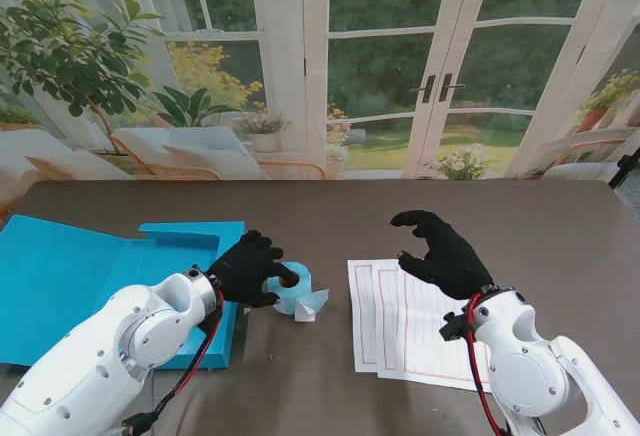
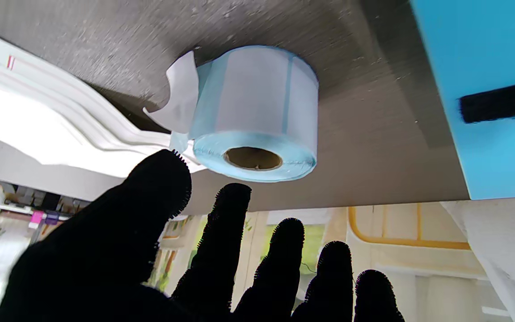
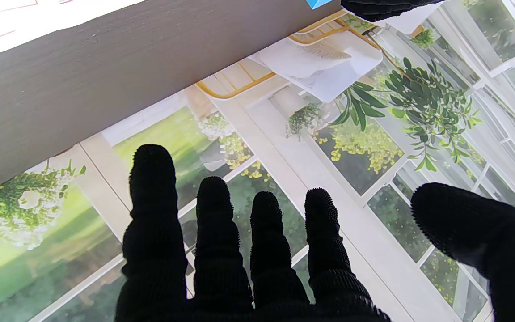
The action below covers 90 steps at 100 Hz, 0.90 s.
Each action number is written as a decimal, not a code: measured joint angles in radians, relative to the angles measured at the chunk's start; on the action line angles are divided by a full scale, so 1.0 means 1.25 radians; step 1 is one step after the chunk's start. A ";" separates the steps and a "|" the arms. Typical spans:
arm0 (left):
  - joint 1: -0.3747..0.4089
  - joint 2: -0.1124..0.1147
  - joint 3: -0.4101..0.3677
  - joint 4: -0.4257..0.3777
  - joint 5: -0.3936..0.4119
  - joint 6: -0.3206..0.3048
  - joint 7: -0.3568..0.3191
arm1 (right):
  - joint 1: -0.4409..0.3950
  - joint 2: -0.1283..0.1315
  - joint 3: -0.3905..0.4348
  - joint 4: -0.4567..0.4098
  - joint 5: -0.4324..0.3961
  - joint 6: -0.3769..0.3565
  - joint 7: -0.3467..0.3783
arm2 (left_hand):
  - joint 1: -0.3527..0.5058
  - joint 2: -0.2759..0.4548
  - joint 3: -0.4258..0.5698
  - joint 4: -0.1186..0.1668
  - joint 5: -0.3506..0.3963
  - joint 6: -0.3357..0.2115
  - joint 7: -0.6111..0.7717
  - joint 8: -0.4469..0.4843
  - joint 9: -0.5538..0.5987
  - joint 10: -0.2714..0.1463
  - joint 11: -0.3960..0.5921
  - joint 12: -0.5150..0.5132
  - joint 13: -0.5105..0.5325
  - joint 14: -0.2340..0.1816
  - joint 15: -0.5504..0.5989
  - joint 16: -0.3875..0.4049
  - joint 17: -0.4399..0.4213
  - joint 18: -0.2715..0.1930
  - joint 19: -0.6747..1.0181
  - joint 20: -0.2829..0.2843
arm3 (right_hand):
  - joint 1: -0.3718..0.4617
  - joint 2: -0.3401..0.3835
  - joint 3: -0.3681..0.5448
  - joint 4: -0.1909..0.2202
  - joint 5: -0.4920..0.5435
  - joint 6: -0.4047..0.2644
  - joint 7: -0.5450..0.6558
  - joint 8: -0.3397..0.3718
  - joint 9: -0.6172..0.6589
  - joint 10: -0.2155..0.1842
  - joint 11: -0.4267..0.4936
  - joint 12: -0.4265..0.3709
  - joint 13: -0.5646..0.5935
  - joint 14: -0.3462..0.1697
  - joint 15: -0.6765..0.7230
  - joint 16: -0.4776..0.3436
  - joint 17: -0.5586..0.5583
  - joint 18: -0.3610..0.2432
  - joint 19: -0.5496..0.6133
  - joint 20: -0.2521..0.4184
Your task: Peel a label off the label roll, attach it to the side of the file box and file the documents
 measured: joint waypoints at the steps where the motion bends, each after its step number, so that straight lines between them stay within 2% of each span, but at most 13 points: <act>1: -0.001 0.000 0.001 0.000 0.003 0.001 -0.001 | 0.000 0.000 0.000 0.000 0.000 0.000 0.000 | 0.000 0.000 0.001 0.000 0.000 0.000 0.000 0.000 0.000 0.000 0.000 0.000 0.000 0.000 0.000 0.000 0.000 0.000 0.000 0.000 | 0.000 0.000 0.000 0.000 0.000 0.000 0.000 0.000 0.000 0.000 0.000 0.000 0.000 0.000 0.000 0.000 0.000 0.000 0.000 0.000; 33: -0.016 0.005 0.019 0.008 0.004 0.017 -0.028 | 0.001 0.000 -0.002 0.002 0.003 0.004 0.000 | 0.001 0.000 0.002 0.000 -0.006 -0.018 0.010 0.004 -0.022 -0.001 0.000 0.000 -0.013 -0.005 -0.001 0.000 0.000 -0.003 0.000 0.000 | 0.010 0.000 -0.002 0.000 0.000 0.001 0.000 0.000 0.000 0.000 0.000 0.000 0.000 0.000 0.000 0.000 0.000 0.000 0.000 0.001; 70: -0.035 0.007 0.054 0.027 0.013 0.029 -0.026 | 0.002 -0.001 -0.004 0.005 0.010 0.009 -0.001 | 0.001 0.000 0.002 0.000 -0.007 -0.028 0.019 0.007 -0.023 -0.001 0.000 0.000 -0.013 -0.008 0.002 0.000 -0.001 -0.011 0.000 0.000 | 0.010 0.000 -0.002 0.000 0.000 0.005 0.000 0.000 0.000 0.000 0.000 0.000 0.000 0.000 0.000 0.000 0.000 0.000 0.000 0.002; 90: -0.052 0.007 0.080 0.046 0.027 0.039 -0.006 | 0.003 -0.001 -0.005 0.006 0.010 0.011 -0.002 | 0.001 0.000 0.002 0.000 -0.008 -0.028 0.025 0.016 -0.053 -0.005 -0.011 -0.002 -0.022 -0.009 0.002 0.007 -0.011 -0.020 0.000 0.000 | 0.010 0.000 -0.002 0.000 0.000 0.008 0.000 0.000 0.000 0.000 0.000 0.000 0.000 0.000 0.000 0.000 0.000 0.000 0.000 0.005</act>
